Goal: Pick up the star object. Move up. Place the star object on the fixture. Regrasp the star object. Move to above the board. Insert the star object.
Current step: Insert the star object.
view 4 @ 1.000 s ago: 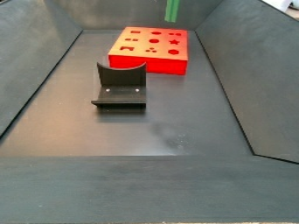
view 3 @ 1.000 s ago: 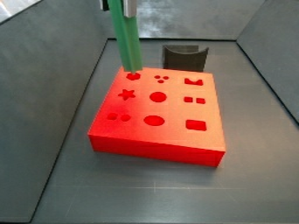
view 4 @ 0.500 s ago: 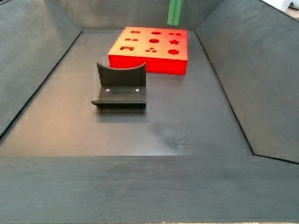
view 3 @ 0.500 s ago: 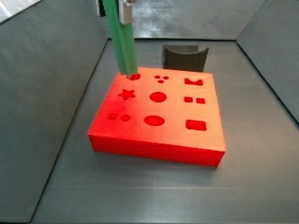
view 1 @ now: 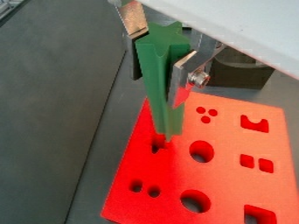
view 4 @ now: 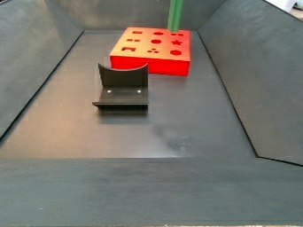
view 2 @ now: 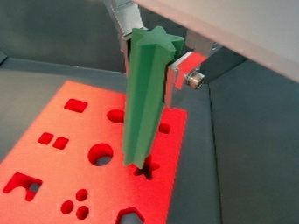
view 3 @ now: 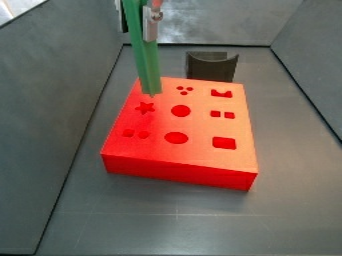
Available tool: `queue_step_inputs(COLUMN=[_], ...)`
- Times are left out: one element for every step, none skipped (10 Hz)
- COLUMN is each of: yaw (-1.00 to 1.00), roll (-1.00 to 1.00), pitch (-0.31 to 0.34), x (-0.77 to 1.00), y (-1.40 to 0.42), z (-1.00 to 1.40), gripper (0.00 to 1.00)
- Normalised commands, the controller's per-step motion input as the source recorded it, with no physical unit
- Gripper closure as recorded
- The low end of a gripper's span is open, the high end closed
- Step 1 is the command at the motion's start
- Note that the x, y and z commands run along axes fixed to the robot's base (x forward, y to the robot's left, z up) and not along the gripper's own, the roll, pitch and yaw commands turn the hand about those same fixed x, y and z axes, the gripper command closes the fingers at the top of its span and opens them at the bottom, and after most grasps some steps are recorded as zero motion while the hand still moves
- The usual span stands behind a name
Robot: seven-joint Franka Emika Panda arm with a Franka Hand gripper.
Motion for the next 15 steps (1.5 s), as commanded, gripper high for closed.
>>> queue_step_inputs(yaw=[0.00,0.00,0.00,-0.03,-0.15,-0.18,-0.21,-0.16,-0.07,-0.07,-0.07,-0.04,-0.05,-0.08,-0.13], roll=[-0.05,-0.03,-0.07,-0.09,-0.12,-0.15,-0.16,-0.04,-0.01,-0.03,-0.05,-0.06,-0.05,-0.03,-0.01], pitch=[0.000,0.000,0.010,0.036,0.050,0.060,0.044,0.003,0.000,0.000,0.000,0.000,0.000,0.000,0.000], x=[0.00,0.00,0.05,0.00,-0.03,0.00,0.00,0.00,-0.01,0.00,0.00,0.00,0.00,-0.06,-0.21], y=[0.03,0.02,0.07,0.07,0.00,0.00,0.00,0.00,0.00,0.00,0.00,0.02,0.01,0.00,0.00], z=[-0.03,-0.03,-0.11,-0.23,-0.20,-0.25,-0.27,-0.03,0.00,0.00,-0.01,0.00,-0.02,-0.07,-0.09], gripper=[1.00,1.00,1.00,1.00,1.00,1.00,1.00,1.00,1.00,1.00,1.00,1.00,1.00,1.00,1.00])
